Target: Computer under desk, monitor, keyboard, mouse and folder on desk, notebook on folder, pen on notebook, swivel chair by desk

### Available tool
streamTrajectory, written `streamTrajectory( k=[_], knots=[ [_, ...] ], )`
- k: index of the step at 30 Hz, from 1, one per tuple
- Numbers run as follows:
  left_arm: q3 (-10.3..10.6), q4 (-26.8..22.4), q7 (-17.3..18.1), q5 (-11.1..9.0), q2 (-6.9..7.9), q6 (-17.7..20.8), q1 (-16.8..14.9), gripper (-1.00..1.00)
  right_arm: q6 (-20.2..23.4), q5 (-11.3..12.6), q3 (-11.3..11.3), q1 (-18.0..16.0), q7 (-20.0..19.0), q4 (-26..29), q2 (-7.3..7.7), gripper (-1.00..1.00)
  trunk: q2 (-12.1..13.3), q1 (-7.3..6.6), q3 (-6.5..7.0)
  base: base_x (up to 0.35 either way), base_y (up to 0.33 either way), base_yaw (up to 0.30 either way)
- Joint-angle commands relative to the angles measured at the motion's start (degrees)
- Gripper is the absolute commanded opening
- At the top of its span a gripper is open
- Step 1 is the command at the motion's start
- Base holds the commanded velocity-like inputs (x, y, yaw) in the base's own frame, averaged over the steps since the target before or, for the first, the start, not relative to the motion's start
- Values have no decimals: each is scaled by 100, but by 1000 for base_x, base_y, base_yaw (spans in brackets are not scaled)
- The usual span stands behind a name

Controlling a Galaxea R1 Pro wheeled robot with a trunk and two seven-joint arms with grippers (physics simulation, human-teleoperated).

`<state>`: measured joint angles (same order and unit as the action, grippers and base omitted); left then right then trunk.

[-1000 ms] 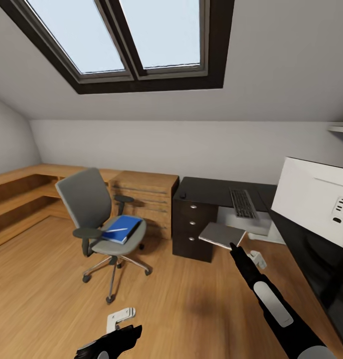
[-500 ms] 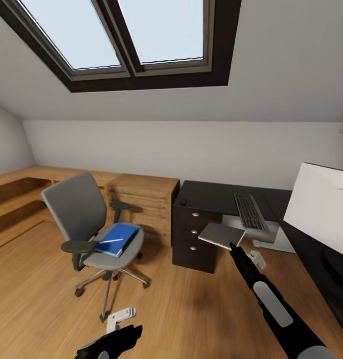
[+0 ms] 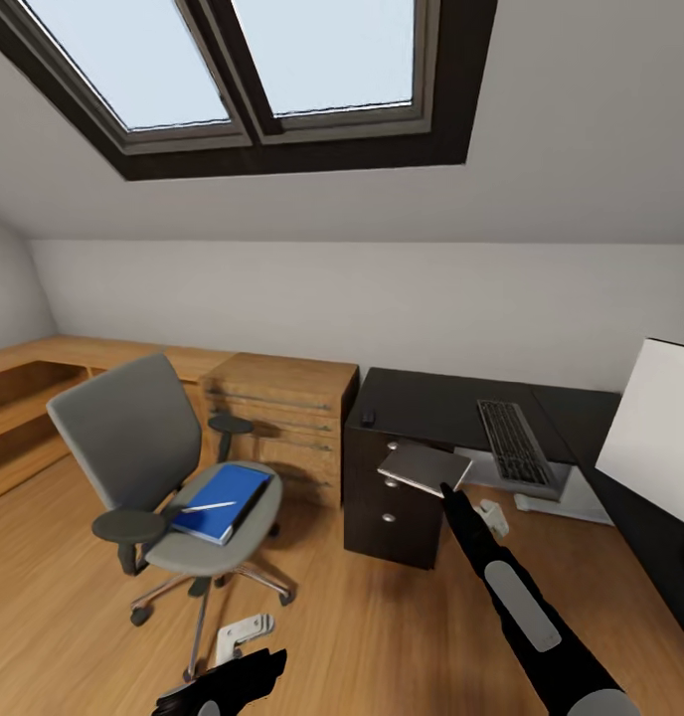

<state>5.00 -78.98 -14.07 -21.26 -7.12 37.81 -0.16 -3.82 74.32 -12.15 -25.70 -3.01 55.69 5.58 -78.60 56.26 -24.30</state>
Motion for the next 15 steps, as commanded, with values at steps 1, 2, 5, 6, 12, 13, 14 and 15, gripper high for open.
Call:
streamTrajectory(
  k=[1,2,5,6,12,13,14,15],
  knots=[
    [12,-6,-51,-61,-2,15,-2,100,-40,67,-25,-5,-30,-4,-16,-100,-3,4,-5,330,0,0],
    [18,1,-51,-61,-4,15,-2,100,-40,69,-23,-5,-28,-4,-31,-100,-3,4,-5,327,0,0],
    [24,36,-51,-59,-8,15,-2,100,-40,197,-18,-5,-26,-5,-45,-100,-3,4,-5,313,0,0],
    [25,41,-51,-60,-8,15,-2,100,-40,246,-18,-5,-25,-5,-46,-100,-3,4,-5,296,0,0],
    [27,56,-51,-59,-9,15,-2,100,-40,701,-2,-5,-14,-23,-35,-100,-3,4,-5,247,0,0],
    [27,56,-51,-58,-9,15,-2,100,-40,727,-2,-5,-13,-37,-34,-100,-3,4,-5,206,0,0],
    [29,57,-51,-58,-9,15,-2,100,-40,788,1,-5,-10,-105,-27,-100,-3,4,-5,185,0,0],
    [29,59,-51,-59,-9,15,-2,100,-40,796,3,-5,-9,-117,-26,-100,-3,4,-5,182,0,0]
  ],
)
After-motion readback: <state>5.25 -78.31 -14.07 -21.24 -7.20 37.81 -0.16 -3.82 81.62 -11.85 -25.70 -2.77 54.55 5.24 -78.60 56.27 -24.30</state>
